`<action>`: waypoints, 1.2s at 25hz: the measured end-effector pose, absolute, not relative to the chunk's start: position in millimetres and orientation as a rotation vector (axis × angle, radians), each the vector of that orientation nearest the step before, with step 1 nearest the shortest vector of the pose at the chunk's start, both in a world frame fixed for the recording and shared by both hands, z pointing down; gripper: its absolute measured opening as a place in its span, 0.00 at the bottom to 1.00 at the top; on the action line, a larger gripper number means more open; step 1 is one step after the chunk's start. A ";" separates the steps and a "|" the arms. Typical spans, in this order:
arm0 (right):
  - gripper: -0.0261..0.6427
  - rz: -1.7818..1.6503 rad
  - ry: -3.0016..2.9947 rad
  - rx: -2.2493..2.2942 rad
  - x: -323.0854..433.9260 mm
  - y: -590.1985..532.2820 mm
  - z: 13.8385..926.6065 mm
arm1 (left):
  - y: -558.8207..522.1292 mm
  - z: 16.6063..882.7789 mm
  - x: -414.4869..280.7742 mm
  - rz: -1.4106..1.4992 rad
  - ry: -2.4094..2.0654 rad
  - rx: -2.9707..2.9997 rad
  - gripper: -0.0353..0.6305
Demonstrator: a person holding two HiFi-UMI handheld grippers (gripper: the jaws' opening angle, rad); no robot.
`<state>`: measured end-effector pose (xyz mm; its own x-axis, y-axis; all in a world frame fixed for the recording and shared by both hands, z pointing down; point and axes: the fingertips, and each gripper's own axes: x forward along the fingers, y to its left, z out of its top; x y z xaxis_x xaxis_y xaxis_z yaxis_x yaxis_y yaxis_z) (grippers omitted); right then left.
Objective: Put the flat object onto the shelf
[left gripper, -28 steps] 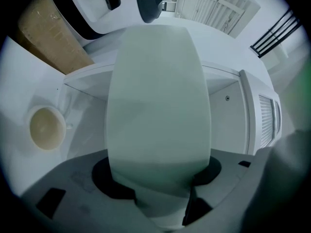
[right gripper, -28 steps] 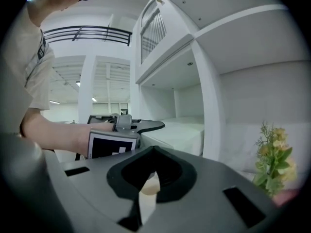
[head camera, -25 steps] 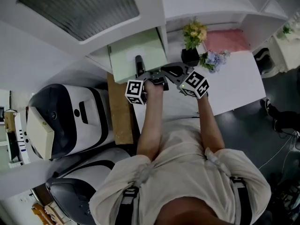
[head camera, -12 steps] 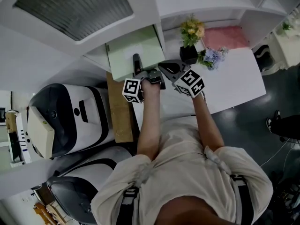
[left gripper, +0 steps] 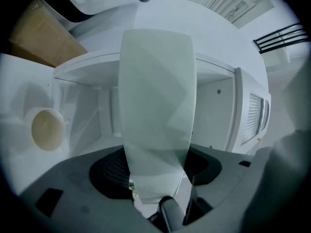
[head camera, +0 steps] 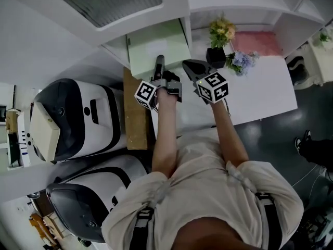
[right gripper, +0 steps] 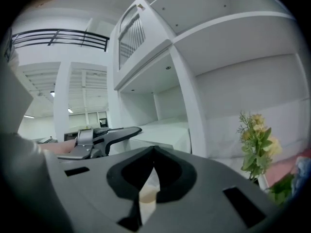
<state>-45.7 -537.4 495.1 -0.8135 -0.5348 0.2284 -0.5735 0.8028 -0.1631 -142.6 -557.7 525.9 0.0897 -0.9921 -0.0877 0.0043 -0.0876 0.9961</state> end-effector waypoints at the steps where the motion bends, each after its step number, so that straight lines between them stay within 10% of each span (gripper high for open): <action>1: 0.14 0.339 -2.813 0.891 -45.9 -537.6 494.8 | -554.4 525.4 -142.0 -1.196 -1.084 1.327 0.47; 30: 0.14 0.319 -2.716 1.377 13.5 -385.4 501.0 | -379.4 473.1 -162.4 -0.352 -1.782 2.147 0.47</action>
